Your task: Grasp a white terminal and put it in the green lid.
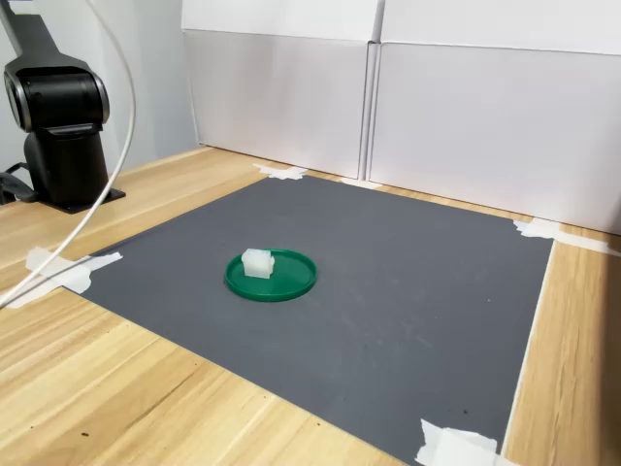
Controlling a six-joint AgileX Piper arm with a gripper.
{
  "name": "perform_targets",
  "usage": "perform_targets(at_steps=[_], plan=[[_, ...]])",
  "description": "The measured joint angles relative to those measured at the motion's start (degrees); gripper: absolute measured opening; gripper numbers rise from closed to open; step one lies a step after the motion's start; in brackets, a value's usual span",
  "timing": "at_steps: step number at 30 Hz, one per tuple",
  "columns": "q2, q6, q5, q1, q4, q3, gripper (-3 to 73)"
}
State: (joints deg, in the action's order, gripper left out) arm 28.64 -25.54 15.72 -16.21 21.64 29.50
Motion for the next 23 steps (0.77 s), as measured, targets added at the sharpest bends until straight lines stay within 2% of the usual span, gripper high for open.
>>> perform_targets(at_steps=[10,23], plan=[[-13.5,-1.2,1.0,1.4,-0.6,-12.6,-1.5],[-23.9,-1.2,1.0,1.4,-0.7,-23.8,-1.5]])
